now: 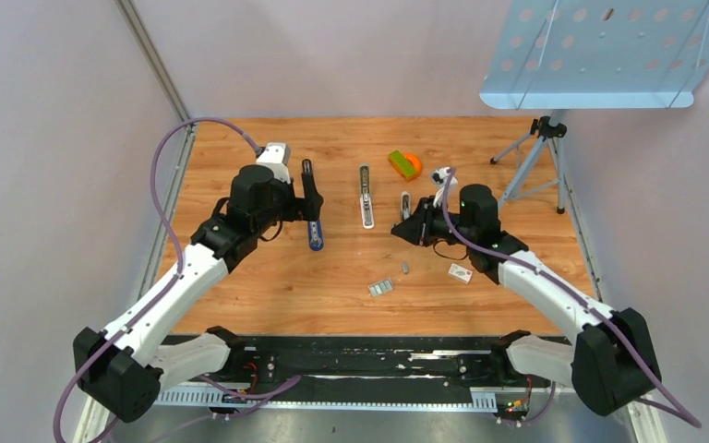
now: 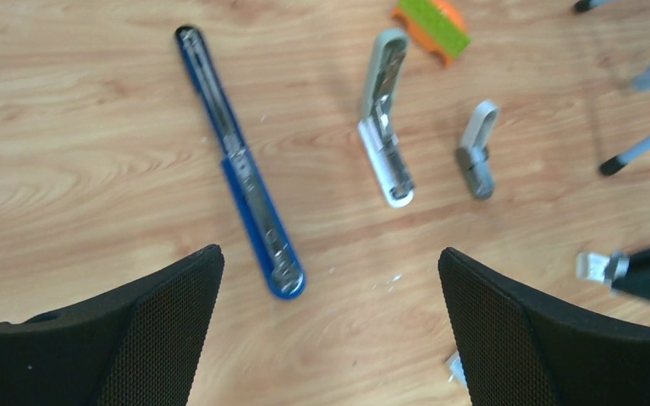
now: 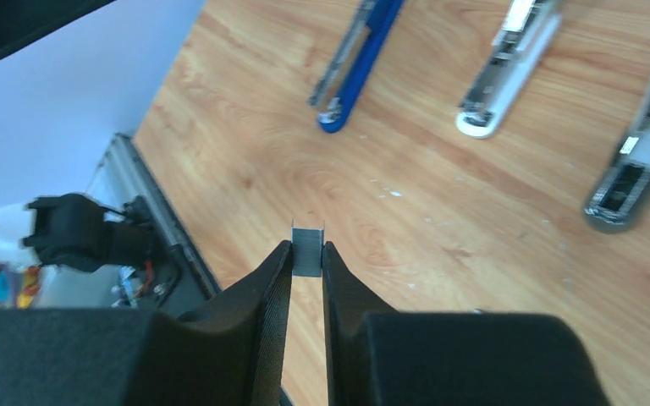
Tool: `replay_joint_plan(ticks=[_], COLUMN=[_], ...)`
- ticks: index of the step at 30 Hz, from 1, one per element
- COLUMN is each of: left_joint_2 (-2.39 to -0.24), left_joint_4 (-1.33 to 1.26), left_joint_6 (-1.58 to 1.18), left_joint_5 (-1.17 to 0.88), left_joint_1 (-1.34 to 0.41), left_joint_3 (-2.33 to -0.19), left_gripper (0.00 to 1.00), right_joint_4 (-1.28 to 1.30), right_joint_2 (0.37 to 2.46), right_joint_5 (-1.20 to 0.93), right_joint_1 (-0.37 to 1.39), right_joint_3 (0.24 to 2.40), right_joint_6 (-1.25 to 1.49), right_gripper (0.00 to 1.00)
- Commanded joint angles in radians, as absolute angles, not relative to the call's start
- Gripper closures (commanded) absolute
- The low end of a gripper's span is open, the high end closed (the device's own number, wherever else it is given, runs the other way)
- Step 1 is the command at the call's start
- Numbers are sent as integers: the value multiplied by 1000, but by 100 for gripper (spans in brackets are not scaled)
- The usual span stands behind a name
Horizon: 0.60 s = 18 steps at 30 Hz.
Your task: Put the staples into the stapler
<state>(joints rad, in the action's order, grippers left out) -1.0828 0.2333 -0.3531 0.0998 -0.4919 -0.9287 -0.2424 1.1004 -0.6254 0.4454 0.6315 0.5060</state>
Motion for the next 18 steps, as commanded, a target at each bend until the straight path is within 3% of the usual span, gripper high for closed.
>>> replay_joint_plan(ticks=[1, 8, 18], left_joint_2=[-1032, -1021, -973], left_joint_4=[484, 635, 617], left_joint_6=[-269, -184, -132], left_joint_5=[162, 162, 186], left_joint_1=[-486, -486, -486], left_joint_3=[-972, -1008, -929], left_gripper=[0, 0, 0], right_joint_4=[8, 160, 256], right_joint_2=[1205, 1401, 1533], right_joint_5=[-413, -235, -51], right_joint_1=[458, 458, 462], right_joint_3=[749, 916, 1043], right_joint_6=[381, 333, 316], right_gripper=[79, 79, 79])
